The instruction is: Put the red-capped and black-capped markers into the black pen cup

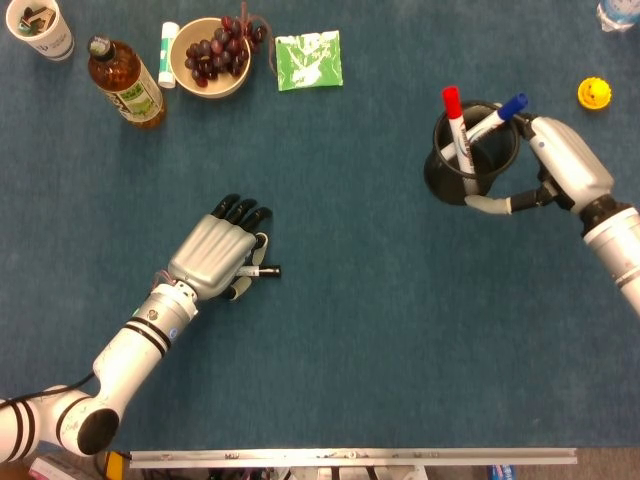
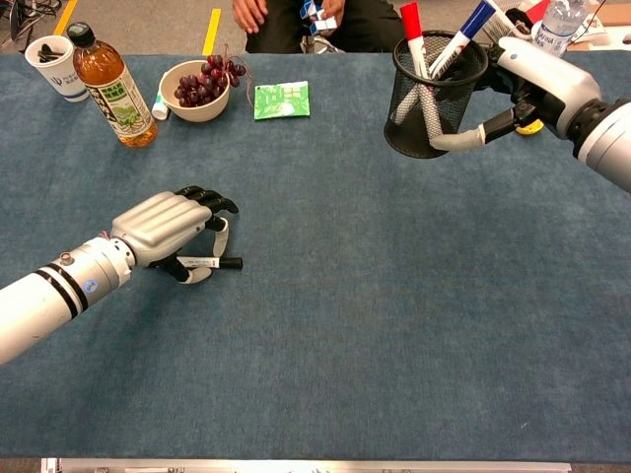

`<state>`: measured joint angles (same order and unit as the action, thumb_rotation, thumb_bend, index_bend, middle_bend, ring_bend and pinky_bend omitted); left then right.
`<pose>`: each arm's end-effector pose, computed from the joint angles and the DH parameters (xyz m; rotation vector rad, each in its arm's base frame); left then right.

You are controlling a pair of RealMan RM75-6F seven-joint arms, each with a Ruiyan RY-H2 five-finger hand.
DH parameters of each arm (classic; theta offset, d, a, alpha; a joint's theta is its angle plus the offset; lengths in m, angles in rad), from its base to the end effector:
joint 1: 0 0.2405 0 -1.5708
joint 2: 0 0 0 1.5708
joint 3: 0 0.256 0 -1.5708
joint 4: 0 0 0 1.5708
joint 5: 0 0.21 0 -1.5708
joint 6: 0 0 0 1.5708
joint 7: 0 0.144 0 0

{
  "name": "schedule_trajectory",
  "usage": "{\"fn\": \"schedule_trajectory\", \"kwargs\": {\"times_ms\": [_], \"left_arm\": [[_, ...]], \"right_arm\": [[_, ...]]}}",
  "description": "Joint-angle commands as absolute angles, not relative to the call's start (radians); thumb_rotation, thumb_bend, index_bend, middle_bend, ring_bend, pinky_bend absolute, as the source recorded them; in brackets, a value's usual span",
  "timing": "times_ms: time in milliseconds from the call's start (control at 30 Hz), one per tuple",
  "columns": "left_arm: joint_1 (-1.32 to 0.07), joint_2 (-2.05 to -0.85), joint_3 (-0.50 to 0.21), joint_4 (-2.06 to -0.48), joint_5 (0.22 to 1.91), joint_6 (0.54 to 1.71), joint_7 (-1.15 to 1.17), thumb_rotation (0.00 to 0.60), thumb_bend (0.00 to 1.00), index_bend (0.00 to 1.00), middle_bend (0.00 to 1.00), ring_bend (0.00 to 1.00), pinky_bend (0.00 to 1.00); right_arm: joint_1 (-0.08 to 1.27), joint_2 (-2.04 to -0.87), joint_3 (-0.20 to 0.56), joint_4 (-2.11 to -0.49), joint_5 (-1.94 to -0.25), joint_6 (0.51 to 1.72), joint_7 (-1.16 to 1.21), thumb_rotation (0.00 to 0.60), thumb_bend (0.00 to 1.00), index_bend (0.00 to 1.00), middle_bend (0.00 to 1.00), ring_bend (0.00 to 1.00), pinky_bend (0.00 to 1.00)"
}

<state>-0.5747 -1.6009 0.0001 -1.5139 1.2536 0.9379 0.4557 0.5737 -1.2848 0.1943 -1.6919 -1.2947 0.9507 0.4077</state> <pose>-0.1919 0.2556 -0.0613 -2.0934 -0.9407 -0.7217 -0.1758 -0.3132 0.0545 1.5778 -1.5932 1.3167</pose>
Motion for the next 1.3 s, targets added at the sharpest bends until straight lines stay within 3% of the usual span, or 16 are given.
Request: {"fn": "schedule_trajectory", "kwargs": {"times_ms": [33,700,1300], "left_arm": [[-0.575,-1.601,0.001,-1.513,1.251,0.937,0.453,0.600,0.28,0.52,0.15,0.09,0.09],[-0.575,-1.570,-0.010,-1.536,1.256,0.952,0.382,0.600,0.28,0.59,0.17,0.09,0.09],[-0.538,-1.338,-0.112,-1.715,1.310,1.032,0.017,0.600,0.29,0.59,0.19,0.09,0.09]], "right_arm": [[0.574,-1.285,0.194,-1.691,-1.295,0.950,0.410,0.600,0.37,0.50,0.43,0.29,0.23],[0.571,-1.282,0.196,-1.703,-1.300,0.955,0.408,0.600,0.37,0.50,0.43,0.29,0.23],[0.585,-1.297,0.176,-1.720,-1.337,0.940,0.402,0.600,0.37,0.50,0.43,0.29,0.23]]}}
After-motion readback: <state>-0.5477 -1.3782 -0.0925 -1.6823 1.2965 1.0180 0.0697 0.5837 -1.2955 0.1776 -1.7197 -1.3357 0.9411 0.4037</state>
